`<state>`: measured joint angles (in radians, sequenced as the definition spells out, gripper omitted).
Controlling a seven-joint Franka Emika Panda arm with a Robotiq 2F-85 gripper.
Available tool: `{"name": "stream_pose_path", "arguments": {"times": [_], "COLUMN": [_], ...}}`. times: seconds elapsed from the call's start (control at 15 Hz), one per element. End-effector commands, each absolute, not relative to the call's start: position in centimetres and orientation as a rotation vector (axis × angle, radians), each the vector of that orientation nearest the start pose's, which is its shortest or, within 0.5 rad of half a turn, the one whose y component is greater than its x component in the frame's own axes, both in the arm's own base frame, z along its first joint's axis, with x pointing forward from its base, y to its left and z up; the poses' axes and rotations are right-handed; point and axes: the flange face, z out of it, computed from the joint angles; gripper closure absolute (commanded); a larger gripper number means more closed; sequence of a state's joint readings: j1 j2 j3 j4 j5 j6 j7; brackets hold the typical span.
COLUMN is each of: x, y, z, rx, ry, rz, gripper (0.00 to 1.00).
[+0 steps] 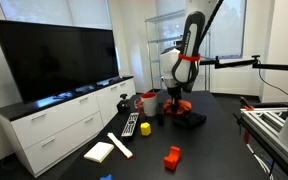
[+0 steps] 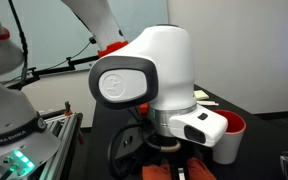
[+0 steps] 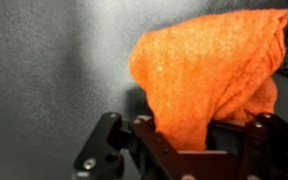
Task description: Use the orange towel to wipe the table
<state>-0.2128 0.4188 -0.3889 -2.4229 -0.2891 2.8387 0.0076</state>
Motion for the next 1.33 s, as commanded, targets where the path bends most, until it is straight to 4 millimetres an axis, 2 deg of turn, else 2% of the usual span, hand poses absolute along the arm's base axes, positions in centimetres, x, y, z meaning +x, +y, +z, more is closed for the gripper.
{"name": "stream_pose_path", "arguments": {"times": [0.0,0.13,0.33,0.47,0.87,1.07,1.13,1.2,1.27], "x": [40.6,40.7,40.7,40.4,40.0,40.1,40.1,40.1,40.1], "y": [-25.8,-25.0,-25.1,-25.6,-27.4,-27.0,-26.7,-26.4,-26.2], "z": [15.3,15.3,15.6,15.8,16.4,16.1,16.1,16.0,16.0], "rx": [-3.370,-3.383,-3.392,-3.386,-3.388,-3.396,-3.399,-3.399,-3.402], "ry": [0.431,0.394,0.376,0.390,0.453,0.443,0.431,0.421,0.409], "rz": [0.060,0.046,0.029,0.018,-0.016,-0.023,-0.019,-0.022,-0.024], "gripper": [1.00,1.00,1.00,0.74,0.31,0.31,0.38,0.51,0.59]}}
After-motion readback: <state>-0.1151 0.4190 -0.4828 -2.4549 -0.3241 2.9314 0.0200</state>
